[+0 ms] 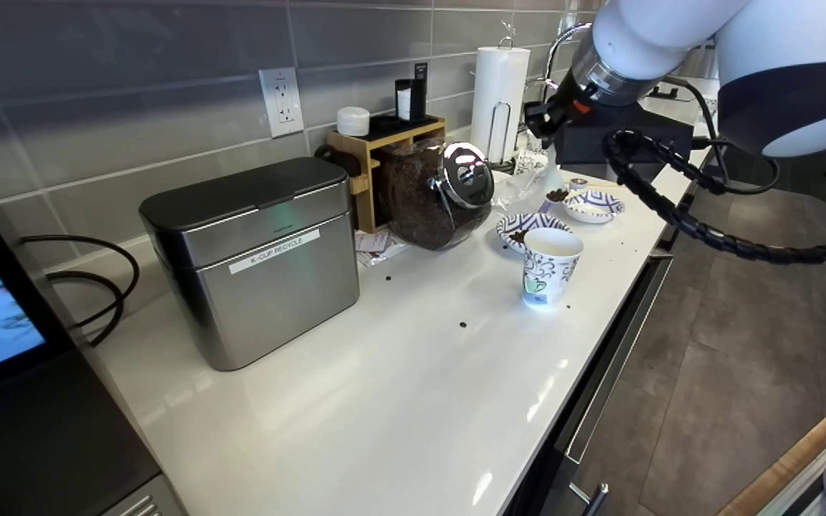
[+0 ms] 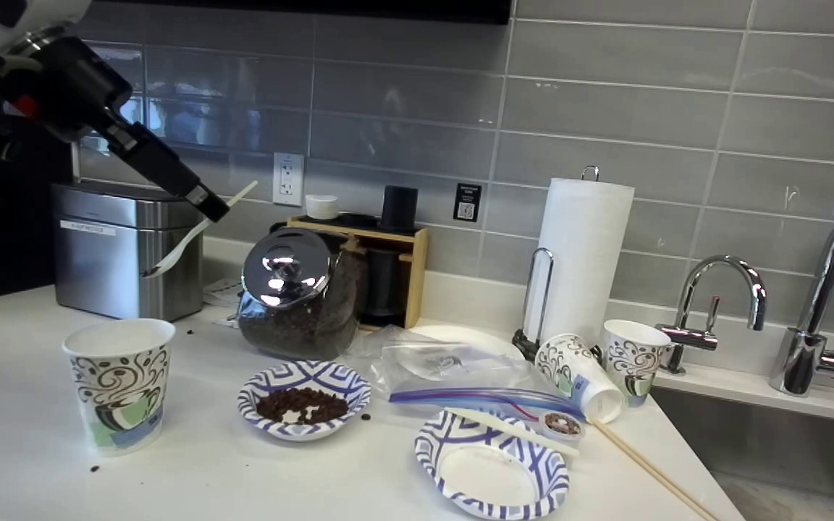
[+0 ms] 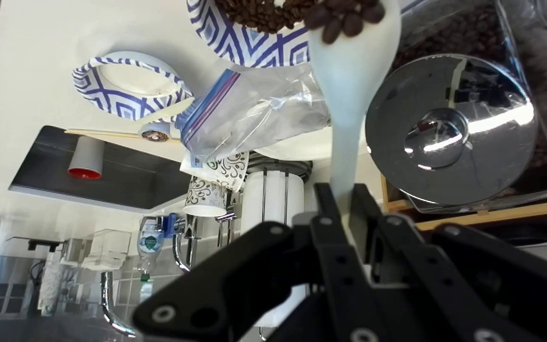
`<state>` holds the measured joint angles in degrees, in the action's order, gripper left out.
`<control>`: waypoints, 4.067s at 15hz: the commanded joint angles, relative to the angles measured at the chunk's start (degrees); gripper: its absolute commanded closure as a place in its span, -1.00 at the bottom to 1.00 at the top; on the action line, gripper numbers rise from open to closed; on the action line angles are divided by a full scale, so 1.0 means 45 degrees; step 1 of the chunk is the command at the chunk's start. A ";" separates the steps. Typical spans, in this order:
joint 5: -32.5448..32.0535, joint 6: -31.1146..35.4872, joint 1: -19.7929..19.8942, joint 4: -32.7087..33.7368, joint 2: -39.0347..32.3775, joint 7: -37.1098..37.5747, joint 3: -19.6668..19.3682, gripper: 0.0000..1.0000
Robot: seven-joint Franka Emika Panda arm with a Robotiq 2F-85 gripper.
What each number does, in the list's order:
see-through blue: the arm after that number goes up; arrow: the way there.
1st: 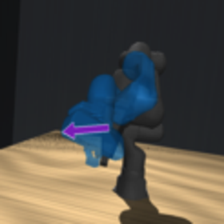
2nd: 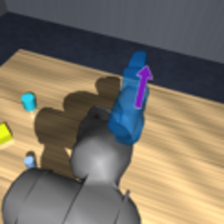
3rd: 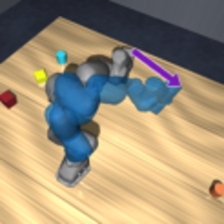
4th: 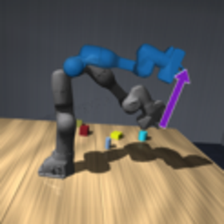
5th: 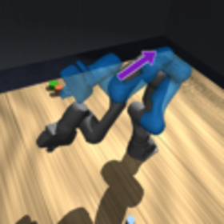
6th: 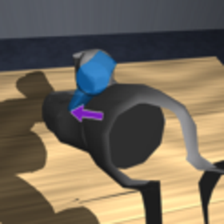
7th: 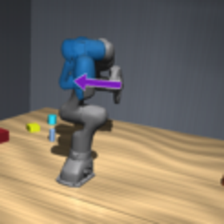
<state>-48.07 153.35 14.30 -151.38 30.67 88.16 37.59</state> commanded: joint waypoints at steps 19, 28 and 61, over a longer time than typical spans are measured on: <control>-0.2291 -0.0540 0.0451 -0.0123 0.1541 0.0452 0.1363 0.93; -0.4154 -0.2813 -0.1120 -0.0034 0.1283 0.1787 0.0777 0.93; 0.3104 -0.5172 -0.5505 -0.0486 0.0531 0.1251 -0.6712 0.93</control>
<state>-40.35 129.30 -12.84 -150.51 29.42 96.60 7.58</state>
